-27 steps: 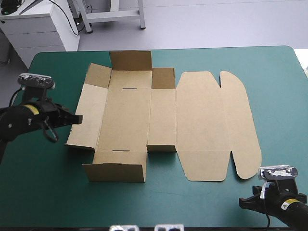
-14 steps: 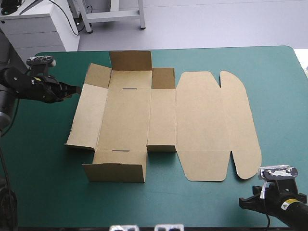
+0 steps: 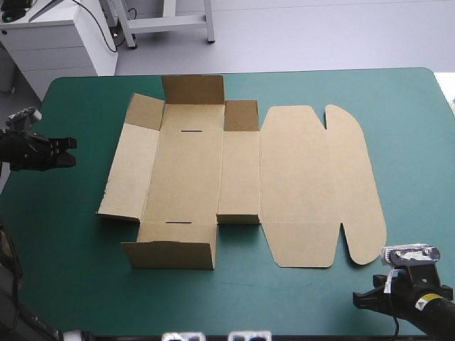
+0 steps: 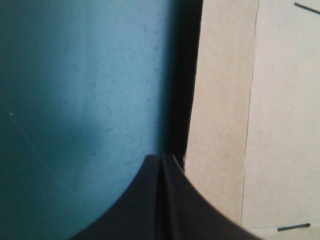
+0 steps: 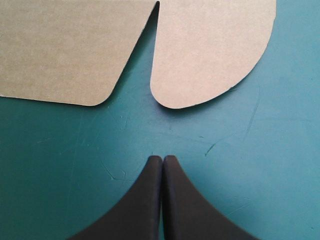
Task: Fold the box
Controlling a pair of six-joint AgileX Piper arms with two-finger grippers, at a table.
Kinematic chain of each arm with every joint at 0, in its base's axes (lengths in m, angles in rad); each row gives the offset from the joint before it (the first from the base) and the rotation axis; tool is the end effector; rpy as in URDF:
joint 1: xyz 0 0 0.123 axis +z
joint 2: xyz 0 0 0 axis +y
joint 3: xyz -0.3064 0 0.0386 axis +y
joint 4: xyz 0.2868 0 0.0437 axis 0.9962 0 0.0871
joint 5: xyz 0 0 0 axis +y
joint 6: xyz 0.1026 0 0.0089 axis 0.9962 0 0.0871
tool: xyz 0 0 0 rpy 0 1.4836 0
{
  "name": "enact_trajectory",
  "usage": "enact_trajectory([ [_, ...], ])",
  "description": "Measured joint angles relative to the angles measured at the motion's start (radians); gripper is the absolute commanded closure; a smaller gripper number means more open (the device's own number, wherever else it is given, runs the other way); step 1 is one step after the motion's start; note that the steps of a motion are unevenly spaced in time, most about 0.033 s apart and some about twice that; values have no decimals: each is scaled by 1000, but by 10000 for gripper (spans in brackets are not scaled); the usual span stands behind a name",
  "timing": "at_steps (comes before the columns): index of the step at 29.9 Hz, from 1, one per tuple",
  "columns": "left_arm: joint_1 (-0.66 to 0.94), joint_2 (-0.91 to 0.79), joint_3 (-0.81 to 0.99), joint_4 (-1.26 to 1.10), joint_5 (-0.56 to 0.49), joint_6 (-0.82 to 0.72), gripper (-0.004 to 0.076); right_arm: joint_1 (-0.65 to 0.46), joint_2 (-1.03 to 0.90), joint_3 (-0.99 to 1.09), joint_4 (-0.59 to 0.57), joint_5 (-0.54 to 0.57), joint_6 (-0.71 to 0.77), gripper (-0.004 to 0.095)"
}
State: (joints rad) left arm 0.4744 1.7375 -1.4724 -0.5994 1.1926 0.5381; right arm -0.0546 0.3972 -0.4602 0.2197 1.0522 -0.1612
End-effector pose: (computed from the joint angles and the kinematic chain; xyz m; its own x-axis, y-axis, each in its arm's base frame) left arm 0.3810 0.1349 0.3013 -0.8970 -0.1860 -0.4010 -0.0073 0.9133 -0.4073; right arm 0.0803 0.0151 0.2601 -0.7725 -0.0079 -0.6350 -0.1046 0.9878 0.1151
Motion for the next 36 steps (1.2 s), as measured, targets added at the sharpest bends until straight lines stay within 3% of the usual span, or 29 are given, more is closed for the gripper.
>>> enact_trajectory([
  [2,-1,16,0,-6,2,4,652,0,0,0,0,0,0,928],
  [5,-3,26,0,-7,6,4,499,0,0,0,0,0,0,928],
  [9,-6,28,0,-7,20,4,171,0,0,0,0,0,0,928],
  [11,-7,32,0,-22,25,4,88,0,0,0,0,0,0,928],
  [23,-33,135,2,-108,23,37,90,0,0,0,-1,-1,0,928],
  [36,-180,236,6,-127,14,57,97,0,0,0,-1,-1,0,928],
])
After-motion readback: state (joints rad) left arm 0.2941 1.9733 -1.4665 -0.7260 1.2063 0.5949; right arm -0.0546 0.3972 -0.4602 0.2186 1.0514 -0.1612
